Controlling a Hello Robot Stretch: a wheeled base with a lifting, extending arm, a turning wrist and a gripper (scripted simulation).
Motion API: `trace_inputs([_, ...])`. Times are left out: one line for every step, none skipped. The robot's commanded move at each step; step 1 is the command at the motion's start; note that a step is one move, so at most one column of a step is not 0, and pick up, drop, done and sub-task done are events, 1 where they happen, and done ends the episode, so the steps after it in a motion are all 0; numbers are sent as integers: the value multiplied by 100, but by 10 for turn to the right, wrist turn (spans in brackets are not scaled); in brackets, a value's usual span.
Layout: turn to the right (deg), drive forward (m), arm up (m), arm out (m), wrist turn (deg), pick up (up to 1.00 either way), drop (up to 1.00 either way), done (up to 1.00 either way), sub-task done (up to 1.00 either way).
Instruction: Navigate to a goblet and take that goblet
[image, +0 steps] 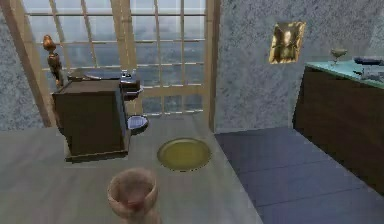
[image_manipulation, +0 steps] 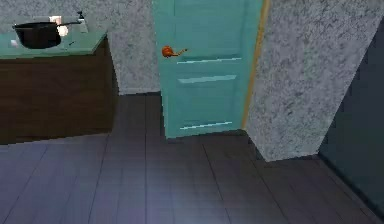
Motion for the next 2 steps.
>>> trace_inputs([-450, 0, 0, 0, 0, 0, 0, 0, 0])
trace_inputs([-450, 0, 0, 0, 0, 0, 0, 0, 0])
